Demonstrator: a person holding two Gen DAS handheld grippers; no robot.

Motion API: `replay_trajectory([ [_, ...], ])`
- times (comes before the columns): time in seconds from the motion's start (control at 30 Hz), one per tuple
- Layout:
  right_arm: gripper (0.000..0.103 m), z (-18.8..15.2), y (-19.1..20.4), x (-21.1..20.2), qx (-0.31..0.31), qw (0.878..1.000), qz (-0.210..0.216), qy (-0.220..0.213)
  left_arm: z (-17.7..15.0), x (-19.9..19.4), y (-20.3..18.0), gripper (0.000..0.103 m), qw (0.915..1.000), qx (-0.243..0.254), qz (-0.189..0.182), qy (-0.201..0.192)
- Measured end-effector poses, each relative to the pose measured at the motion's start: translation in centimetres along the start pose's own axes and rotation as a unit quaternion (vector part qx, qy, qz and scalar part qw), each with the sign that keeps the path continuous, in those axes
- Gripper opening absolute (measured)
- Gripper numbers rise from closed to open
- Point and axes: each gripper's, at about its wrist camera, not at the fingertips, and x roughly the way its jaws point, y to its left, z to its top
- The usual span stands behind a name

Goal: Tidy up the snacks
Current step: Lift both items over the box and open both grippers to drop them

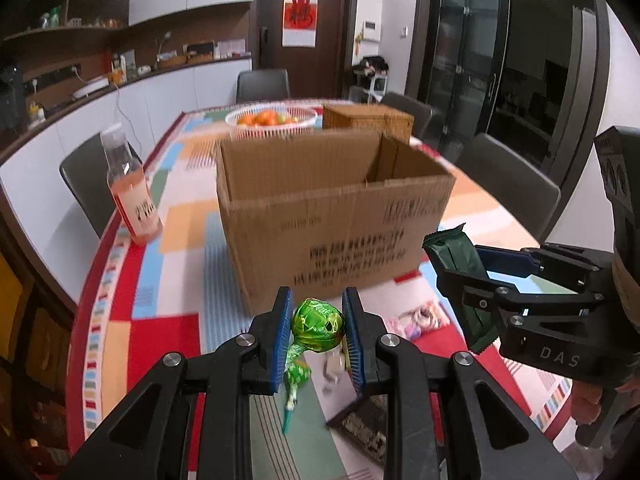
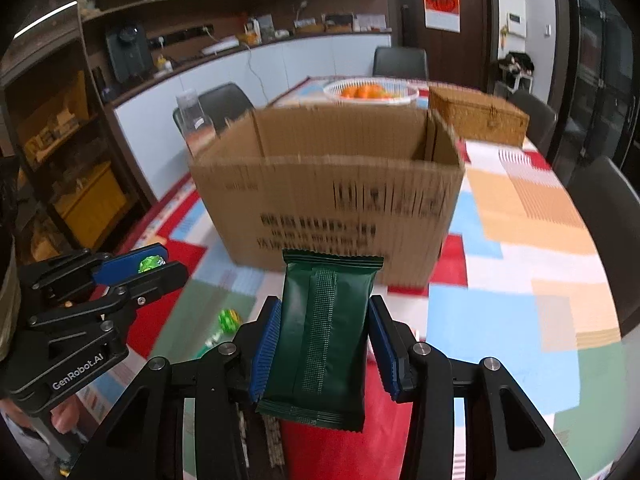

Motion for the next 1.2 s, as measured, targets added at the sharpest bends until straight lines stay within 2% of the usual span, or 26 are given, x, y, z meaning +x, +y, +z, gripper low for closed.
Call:
replay_trajectory([
  [0.33,0.045,4.3,0.2,-2.0,-0.013,0.997,0.001,-0.070,4.2,-2.0,0.2,0.026,0.9980,0.000,0.011,-0.063],
  [0.6,0.045,7.5,0.3,-2.9,-0.019,0.993,0.003,-0.114,7.2,-2.4,0.4,0.026,0.9954,0.004,0.016,-0.095],
  [0.9,0.045,11.1,-0.2,-2.0,-0.013,0.991,0.005,-0.130,10.9,-0.7,1.7,0.026,0.9950,-0.008,0.011,-0.098],
  [1.2,0.045,13.5,-1.3,0.2,0.002,0.993,0.002,-0.120,13.7,3.1,2.6,0.026,0.9970,-0.014,0.016,-0.074],
])
